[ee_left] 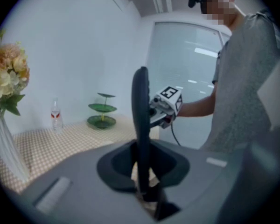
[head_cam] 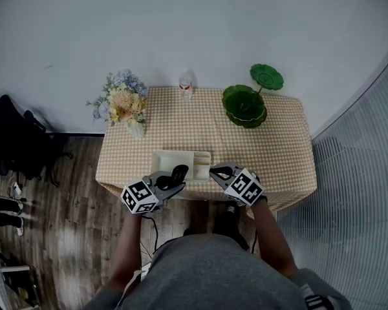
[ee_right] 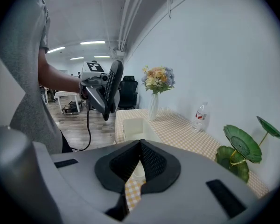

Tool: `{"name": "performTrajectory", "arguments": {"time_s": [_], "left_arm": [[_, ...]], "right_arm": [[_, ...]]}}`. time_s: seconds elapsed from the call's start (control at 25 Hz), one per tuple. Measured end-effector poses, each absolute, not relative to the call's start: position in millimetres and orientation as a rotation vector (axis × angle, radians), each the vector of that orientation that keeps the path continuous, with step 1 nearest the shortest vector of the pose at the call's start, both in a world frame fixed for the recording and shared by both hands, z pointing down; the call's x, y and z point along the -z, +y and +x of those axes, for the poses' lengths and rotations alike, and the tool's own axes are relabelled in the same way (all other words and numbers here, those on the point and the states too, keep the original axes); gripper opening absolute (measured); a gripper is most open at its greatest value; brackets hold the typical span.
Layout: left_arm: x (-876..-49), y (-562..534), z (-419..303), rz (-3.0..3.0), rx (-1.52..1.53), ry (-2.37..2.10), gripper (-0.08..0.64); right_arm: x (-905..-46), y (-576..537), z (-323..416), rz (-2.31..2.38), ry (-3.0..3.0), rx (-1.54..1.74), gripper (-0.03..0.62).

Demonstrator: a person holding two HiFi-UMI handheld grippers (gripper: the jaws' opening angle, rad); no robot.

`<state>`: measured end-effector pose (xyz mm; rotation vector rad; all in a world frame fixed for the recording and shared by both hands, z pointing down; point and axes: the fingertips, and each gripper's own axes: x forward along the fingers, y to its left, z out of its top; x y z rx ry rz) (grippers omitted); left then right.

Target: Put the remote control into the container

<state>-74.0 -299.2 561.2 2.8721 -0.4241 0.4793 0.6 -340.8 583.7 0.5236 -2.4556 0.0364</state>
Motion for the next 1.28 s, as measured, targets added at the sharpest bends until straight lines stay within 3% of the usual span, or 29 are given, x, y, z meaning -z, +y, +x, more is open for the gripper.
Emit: {"name": "performTrajectory", "arguments": {"time_s": [0.48, 0.64, 0.68, 0.96, 1.28], "left_arm": [[-566.1, -298.2, -74.6, 2.885, -0.541, -0.385, 0.055], [-566.4, -302.0, -77.7, 2.896, -0.574, -0.373, 0.055], [-566.5, -302.8, -78.8, 2.901, -0.59, -0.367, 0.055], [-558.9, -313.7, -89.6, 2.934, -0.675, -0.36, 0.055], [-579.5, -314.4, -94.3, 2.952, -0.994, -0.308, 0.055]], "right_arm": [[-586.0, -332.4, -1.1, 0.467, -2.43, 0.026, 0.022], [-584.5, -325.3, -10.4, 0.397, -2.456, 0.025, 0.192], [-582.1, -323.9, -13.1, 0.386, -2.471, 0.024, 0.206], [-568.1, -318.4, -28.8, 0.303, -2.483, 0.034, 0.245], [-548.7, -317.5, -47.5, 0.256, -2.527, 0.084, 0.252]]}}
